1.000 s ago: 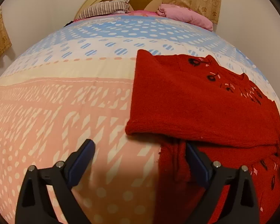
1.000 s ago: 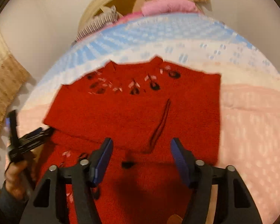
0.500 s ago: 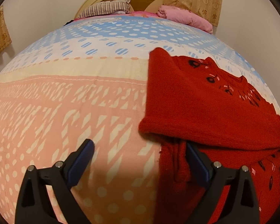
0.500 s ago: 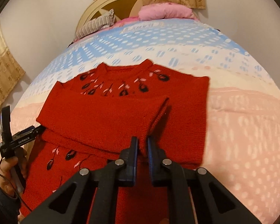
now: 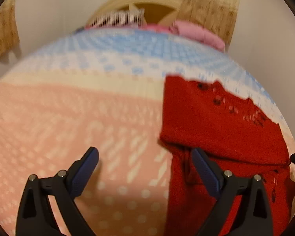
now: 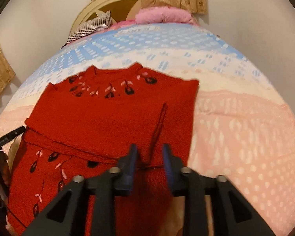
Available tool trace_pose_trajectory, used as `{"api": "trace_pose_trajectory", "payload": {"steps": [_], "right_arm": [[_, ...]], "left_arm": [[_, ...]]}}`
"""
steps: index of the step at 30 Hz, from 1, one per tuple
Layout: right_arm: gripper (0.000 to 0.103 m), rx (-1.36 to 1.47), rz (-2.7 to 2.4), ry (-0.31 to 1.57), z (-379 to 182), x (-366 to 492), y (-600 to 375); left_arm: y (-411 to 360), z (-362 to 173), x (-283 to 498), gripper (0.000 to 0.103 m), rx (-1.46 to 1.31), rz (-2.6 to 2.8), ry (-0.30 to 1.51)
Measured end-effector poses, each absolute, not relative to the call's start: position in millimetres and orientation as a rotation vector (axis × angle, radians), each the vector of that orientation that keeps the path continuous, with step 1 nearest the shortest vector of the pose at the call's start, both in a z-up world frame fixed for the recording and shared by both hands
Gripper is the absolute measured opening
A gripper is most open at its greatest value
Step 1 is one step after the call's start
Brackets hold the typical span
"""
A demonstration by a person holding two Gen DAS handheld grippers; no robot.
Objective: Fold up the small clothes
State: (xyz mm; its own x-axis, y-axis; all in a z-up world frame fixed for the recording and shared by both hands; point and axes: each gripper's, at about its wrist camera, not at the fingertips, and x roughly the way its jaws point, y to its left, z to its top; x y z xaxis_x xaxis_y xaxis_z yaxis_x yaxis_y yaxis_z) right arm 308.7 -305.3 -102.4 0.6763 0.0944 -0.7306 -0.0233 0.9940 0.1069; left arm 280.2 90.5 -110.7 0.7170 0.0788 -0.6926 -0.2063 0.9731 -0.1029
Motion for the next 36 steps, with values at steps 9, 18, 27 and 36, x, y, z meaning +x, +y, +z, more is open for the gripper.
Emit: {"api": "trace_pose_trajectory", "payload": {"steps": [9, 18, 27, 36], "right_arm": [[0.034, 0.066, 0.176, 0.906, -127.0, 335.2, -271.2], [0.035, 0.136, 0.208, 0.869, -140.7, 311.6, -284.4], [0.048, 0.083, 0.191, 0.827, -132.9, 293.0, -273.3], [0.056, 0.097, 0.207, 0.863, -144.5, 293.2, -275.3]], "left_arm": [[61.9, -138.1, 324.9, 0.102, -0.042, 0.151, 0.884], [68.7, -148.2, 321.8, 0.103, -0.076, 0.103, 0.918], [61.7, -137.5, 298.8, 0.103, -0.027, 0.117, 0.85], [56.7, -131.6, 289.7, 0.103, 0.012, 0.137, 0.804]]}}
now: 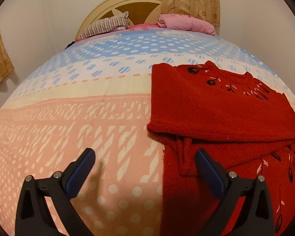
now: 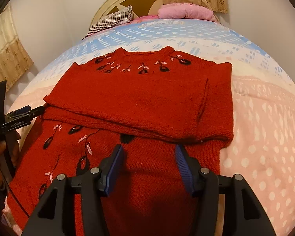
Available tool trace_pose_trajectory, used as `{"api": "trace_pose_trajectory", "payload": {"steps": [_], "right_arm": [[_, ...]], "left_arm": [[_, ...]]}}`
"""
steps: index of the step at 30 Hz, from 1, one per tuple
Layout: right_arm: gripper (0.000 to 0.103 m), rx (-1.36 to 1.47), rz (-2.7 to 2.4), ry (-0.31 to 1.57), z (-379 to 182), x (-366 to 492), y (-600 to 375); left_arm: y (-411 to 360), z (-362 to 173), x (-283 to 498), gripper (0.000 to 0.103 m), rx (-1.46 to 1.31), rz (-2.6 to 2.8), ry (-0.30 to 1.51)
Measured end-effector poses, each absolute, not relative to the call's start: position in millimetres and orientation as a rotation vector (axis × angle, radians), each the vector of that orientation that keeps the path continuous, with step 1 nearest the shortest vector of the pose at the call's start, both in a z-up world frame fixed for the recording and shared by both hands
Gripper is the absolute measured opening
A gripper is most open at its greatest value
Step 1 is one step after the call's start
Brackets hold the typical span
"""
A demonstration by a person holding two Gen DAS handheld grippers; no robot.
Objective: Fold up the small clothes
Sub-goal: 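Release the sleeve and pull the right tool back from the cardigan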
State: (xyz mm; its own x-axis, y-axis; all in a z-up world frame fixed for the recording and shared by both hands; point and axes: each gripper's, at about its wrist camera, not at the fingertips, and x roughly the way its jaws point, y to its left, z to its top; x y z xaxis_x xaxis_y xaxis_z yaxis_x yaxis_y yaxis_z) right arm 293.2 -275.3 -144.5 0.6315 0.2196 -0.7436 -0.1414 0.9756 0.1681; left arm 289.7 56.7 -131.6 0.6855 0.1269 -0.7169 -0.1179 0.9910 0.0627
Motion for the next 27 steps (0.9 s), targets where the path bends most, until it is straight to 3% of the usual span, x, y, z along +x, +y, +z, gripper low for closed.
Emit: {"api": "trace_pose_trajectory", "payload": {"steps": [11, 20, 27], "right_arm": [[0.057, 0.067, 0.168, 0.854, -138.7, 284.6, -270.2], [0.061, 0.072, 0.178, 0.848, -134.7, 239.9, -264.7], [0.061, -0.079, 0.179, 0.829, -134.1, 188.9, -249.9]], "left_arm": [[52.3, -128.2, 275.3, 0.103, 0.029, 0.108, 0.809], [42.8, -127.9, 238.8, 0.103, 0.046, 0.043, 0.821], [33.8, -131.3, 202.2, 0.103, 0.062, -0.007, 0.839]]}}
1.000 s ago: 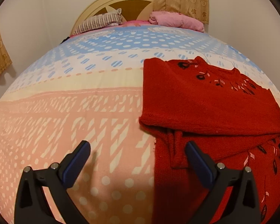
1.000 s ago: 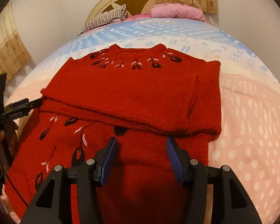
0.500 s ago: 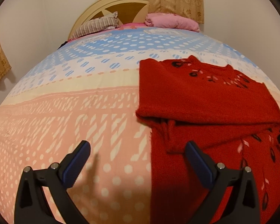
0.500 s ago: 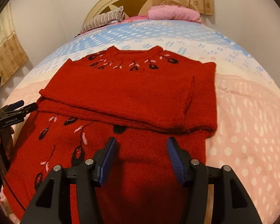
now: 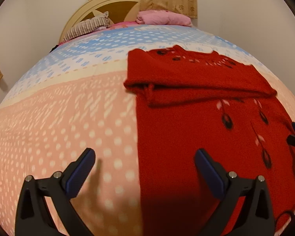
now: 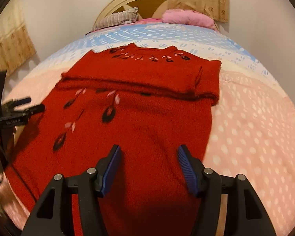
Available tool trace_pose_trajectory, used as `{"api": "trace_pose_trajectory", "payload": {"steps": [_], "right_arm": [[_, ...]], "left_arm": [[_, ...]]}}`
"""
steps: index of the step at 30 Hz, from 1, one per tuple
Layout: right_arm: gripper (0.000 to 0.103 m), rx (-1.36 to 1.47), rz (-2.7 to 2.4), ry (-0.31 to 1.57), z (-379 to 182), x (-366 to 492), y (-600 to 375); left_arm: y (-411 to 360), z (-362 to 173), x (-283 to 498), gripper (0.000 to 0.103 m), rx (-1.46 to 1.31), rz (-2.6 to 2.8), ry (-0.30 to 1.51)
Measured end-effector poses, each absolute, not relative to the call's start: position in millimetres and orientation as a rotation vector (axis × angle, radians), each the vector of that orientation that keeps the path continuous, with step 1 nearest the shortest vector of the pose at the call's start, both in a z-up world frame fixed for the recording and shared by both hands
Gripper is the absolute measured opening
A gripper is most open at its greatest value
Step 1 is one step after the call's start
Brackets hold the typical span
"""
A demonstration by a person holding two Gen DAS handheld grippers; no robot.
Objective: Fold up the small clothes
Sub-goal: 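Move the left tool to the cardigan hem corner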
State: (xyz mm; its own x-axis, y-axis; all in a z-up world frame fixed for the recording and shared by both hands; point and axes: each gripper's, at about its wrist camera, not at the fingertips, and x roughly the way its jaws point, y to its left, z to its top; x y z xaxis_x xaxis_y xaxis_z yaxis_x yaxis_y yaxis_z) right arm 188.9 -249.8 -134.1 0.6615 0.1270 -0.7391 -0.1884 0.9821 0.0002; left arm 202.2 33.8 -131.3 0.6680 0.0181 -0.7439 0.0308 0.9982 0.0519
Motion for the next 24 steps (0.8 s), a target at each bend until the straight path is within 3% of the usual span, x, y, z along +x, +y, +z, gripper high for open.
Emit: {"api": "trace_pose_trajectory", "payload": {"steps": [18, 24], "right_arm": [[0.063, -0.133, 0.21, 0.851, -150.1, 66.0, -252.9], [0.063, -0.093, 0.204, 0.844, -151.3, 46.8, -263.7]], "left_arm": [[54.3, -145.4, 99.8, 0.103, -0.019, -0.069, 0.861], [53.7, -145.2, 75.9, 0.092, -0.022, -0.088, 0.855]]}}
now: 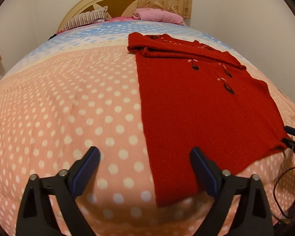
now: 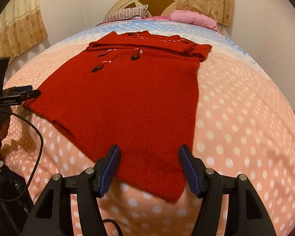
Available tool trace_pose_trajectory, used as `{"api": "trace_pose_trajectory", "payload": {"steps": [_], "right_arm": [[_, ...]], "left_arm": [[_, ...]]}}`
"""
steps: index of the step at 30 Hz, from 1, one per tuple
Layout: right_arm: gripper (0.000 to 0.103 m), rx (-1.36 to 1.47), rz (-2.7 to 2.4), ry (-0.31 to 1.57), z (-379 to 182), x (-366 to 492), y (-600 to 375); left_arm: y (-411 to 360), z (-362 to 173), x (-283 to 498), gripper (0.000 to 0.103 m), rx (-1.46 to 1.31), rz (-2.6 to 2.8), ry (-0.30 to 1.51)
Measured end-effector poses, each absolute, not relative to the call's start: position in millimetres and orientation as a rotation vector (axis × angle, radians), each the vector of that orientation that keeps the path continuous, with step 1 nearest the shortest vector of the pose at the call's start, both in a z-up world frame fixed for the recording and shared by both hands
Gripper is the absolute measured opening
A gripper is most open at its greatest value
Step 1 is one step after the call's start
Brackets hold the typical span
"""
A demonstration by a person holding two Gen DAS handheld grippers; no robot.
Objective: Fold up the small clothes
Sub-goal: 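Move the left tool to the cardigan hem corner, then grasp the hem corner with the left tool while the right tool grasps the hem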
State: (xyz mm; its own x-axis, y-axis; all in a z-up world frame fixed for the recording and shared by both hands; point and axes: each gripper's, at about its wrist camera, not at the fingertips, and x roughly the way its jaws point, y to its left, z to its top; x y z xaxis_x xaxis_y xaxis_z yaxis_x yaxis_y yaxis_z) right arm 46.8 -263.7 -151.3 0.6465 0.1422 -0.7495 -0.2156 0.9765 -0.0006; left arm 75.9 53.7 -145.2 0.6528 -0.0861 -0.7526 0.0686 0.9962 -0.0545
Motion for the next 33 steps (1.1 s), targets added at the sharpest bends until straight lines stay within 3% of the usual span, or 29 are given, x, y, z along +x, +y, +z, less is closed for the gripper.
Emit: {"api": "trace_pose_trajectory", "payload": {"steps": [8, 13, 14, 18, 23, 29, 30, 32, 33], "right_arm": [[0.063, -0.055, 0.177, 0.86, -153.2, 33.8, -276.9], [0.063, 0.015, 0.17, 0.86, -155.5, 28.3, -290.9], [0.063, 0.023, 0.171, 0.859, -155.5, 27.9, -291.7], [0.063, 0.059, 0.2, 0.853, -155.2, 27.8, -290.1], [0.063, 0.111, 0.223, 0.854, -155.9, 29.0, -293.8], [0.055, 0.173, 0.222, 0.857, -156.1, 28.1, -302.5], [0.055, 0.178, 0.221, 0.856, -156.1, 28.2, -302.6], [0.049, 0.185, 0.225, 0.852, -155.7, 28.4, -302.5], [0.048, 0.193, 0.228, 0.85, -155.7, 29.1, -303.4]], "left_arm": [[51.8, -141.4, 56.5, 0.064, -0.077, -0.118, 0.861], [43.1, -140.7, 55.7, 0.055, -0.099, -0.15, 0.878], [41.6, -140.5, 55.5, 0.049, -0.103, -0.155, 0.88], [36.1, -140.7, 55.2, 0.039, -0.106, -0.165, 0.89], [41.2, -138.1, 52.9, 0.016, -0.121, -0.168, 0.891], [44.7, -139.5, 49.4, 0.019, -0.125, -0.154, 0.876], [45.1, -139.7, 49.4, 0.023, -0.13, -0.148, 0.872], [46.1, -141.8, 51.0, 0.043, -0.154, -0.154, 0.878], [45.6, -142.1, 51.5, 0.046, -0.164, -0.163, 0.875]]}}
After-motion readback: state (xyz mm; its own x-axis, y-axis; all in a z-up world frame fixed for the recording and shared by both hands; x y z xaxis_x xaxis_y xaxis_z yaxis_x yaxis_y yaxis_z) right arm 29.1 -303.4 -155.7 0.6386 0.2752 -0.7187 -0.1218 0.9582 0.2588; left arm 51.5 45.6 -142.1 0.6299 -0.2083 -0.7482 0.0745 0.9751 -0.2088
